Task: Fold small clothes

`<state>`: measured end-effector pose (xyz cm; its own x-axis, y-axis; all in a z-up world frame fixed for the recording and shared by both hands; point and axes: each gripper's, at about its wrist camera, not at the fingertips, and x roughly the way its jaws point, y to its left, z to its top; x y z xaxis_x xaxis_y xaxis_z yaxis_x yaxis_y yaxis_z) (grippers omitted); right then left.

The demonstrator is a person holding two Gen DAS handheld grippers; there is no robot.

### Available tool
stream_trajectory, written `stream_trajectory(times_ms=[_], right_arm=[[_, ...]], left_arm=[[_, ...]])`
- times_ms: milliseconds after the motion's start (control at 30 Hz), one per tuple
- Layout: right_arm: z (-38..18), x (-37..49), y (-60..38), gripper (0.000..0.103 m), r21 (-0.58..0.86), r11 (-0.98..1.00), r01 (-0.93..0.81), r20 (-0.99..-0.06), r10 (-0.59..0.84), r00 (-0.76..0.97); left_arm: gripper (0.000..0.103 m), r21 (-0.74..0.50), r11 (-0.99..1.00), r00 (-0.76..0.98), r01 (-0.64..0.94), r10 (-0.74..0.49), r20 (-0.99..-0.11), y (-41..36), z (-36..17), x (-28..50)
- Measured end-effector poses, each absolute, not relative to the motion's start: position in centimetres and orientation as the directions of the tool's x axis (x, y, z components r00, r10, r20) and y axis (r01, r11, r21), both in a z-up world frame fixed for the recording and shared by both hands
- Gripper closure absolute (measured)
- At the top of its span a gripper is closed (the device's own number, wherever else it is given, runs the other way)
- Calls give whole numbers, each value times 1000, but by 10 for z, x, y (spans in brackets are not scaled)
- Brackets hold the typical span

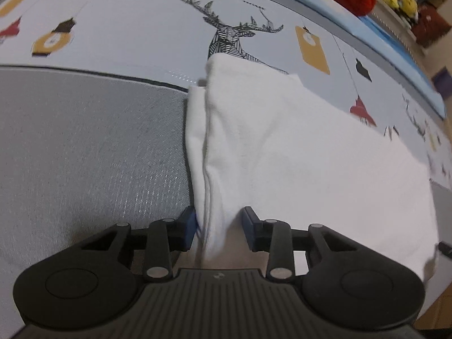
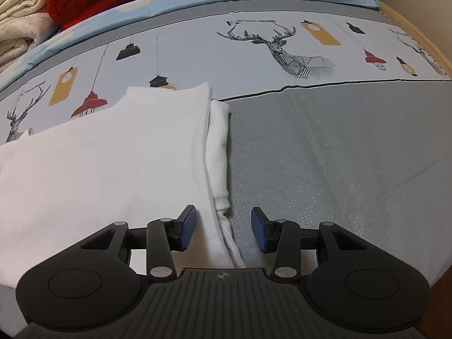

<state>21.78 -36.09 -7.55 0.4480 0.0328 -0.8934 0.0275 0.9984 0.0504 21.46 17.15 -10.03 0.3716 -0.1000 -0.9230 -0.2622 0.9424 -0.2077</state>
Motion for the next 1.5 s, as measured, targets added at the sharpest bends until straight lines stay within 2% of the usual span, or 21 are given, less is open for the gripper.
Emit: stream_trajectory(times_ms=[100,200,267,367,500,567,667,733,800,967,1000,1033,1067,1300,1500], right_arm=[[-68,217,-361,59,50,998,27,-887,32,461],[-61,215,-358,59,50,999,12,-877,38,479],[-58,213,-355,59,44,999,0,-872,38,488],[-58,209,-351,59,22,1000,-11,-862,24,506],[-62,208,-349,59,4,1000,-1,-857,4,514],[-70,208,-348,59,-11,1000,7,-869,-13,495],[-69,209,-342,59,-13,1000,-3,-860,-10,510],[-69,208,-337,59,-29,999,-17,-857,-16,516],[-70,208,-332,59,-40,999,-28,-857,-20,515],[-70,206,-321,59,-64,995,-72,-851,-16,526],[-70,206,-320,59,-68,994,-81,-850,-15,527],[-70,206,-319,59,-69,994,-86,-849,-13,528],[-70,206,-319,59,-70,993,-91,-849,-12,528],[-71,209,-328,59,-66,995,-78,-853,-16,522],[-72,212,-330,59,-63,994,-86,-853,-9,522]], left_arm=[[64,-202,945,379,-258,-94,-921,169,-100,214],[86,-205,955,391,-215,-108,-914,166,-97,213],[94,-145,978,408,-153,-71,-910,160,-92,211],[95,-57,996,445,-69,-21,-895,152,-81,204],[96,34,996,413,-84,66,-908,168,-80,192],[95,43,994,413,-104,82,-907,178,-78,189],[85,-53,986,395,-161,15,-919,196,-78,187],[62,-85,980,384,-180,-9,-923,201,-81,187],[52,-102,973,363,-207,-21,-931,204,-85,189],[52,-127,960,347,-250,-34,-937,208,-93,195],[55,-123,961,350,-247,-30,-936,208,-94,196],[66,-121,964,354,-239,-30,-935,207,-94,197],[72,-128,965,359,-229,-39,-932,205,-93,198],[86,-92,976,373,-200,-11,-928,199,-92,201],[89,33,996,398,-88,66,-915,185,-87,196]])
